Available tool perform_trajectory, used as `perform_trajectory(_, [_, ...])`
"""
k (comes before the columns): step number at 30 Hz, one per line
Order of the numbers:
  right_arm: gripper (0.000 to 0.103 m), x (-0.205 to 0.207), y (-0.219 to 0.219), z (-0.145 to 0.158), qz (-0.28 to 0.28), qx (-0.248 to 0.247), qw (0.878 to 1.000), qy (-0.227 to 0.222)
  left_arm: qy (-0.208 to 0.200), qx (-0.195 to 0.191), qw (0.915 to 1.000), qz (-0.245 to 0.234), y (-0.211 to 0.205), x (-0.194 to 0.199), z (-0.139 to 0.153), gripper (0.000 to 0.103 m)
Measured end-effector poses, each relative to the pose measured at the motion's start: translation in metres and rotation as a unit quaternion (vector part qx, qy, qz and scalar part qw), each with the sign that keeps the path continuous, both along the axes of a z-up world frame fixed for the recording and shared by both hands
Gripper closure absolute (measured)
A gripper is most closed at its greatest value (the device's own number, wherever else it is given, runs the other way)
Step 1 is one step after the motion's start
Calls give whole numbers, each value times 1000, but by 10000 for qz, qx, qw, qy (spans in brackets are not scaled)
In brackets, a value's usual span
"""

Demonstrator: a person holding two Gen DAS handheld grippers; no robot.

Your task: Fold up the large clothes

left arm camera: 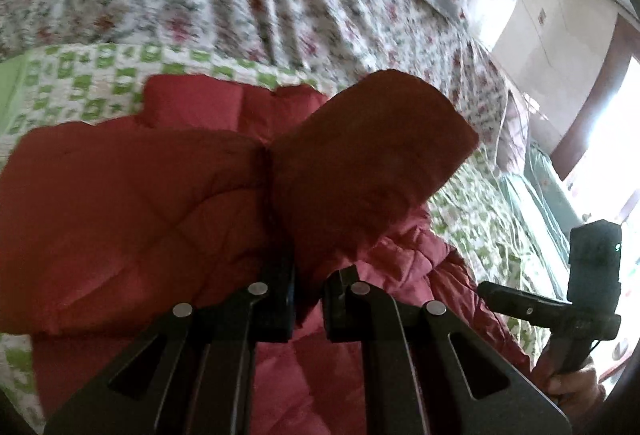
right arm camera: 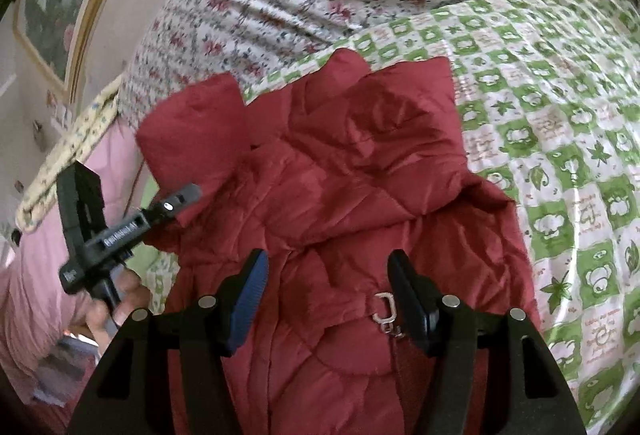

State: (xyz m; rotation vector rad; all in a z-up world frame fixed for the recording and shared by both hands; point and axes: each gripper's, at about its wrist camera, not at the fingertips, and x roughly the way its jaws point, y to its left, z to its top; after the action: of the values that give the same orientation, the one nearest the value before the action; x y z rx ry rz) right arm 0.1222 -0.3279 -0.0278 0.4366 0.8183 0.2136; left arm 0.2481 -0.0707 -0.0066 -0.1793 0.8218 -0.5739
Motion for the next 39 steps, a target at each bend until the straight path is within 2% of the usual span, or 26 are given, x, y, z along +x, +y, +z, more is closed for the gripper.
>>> perform_trajectory(8, [37,13,-18,3,-150,355,9992,-60,265,100,9995,-172,-39,3,-33,95])
perform_trajectory(10, [21,20,-21,3,-154,526,9985,-88,336,280,9988,-228,-48,2,-42,95])
perform_trajectory(11, [20,25,-22,3,-143,613,9980,-95,344,337,9986,-237,-51,1,-44,95])
perform_trajectory(18, [19,70,-14,-10,34,1133,9935,89,384,382,9983,-209,-53,-3,-48,95])
perform_trajectory(23, [19,102,-7,-23,135,1469,9888,245,503,575,9969,-187,-57,-1,-51,89])
perform_trajectory(24, [23,108,-6,-30,140,1543,9873,363,570,560,9966,-195,-56,-1,-51,87])
perform_trajectory(26, [55,114,-3,-37,144,1429,9882,527,794,438,9956,-246,-50,-2,-50,72])
perform_trajectory(27, [85,114,-2,-39,105,1300,9897,593,866,403,9951,-265,-48,-3,-50,67])
perform_trajectory(29, [90,111,-5,-41,28,1213,9910,573,993,272,9941,-356,-37,-12,-45,55])
perform_trajectory(33, [93,98,-17,-32,-161,1083,9933,369,861,226,9955,-326,-7,-35,-25,53])
perform_trajectory(35, [94,93,-22,-25,-184,1075,9937,245,648,213,9976,-105,16,-40,-10,53])
perform_trajectory(39, [95,80,-30,-11,-315,670,9972,69,415,175,9974,563,65,-24,10,53])
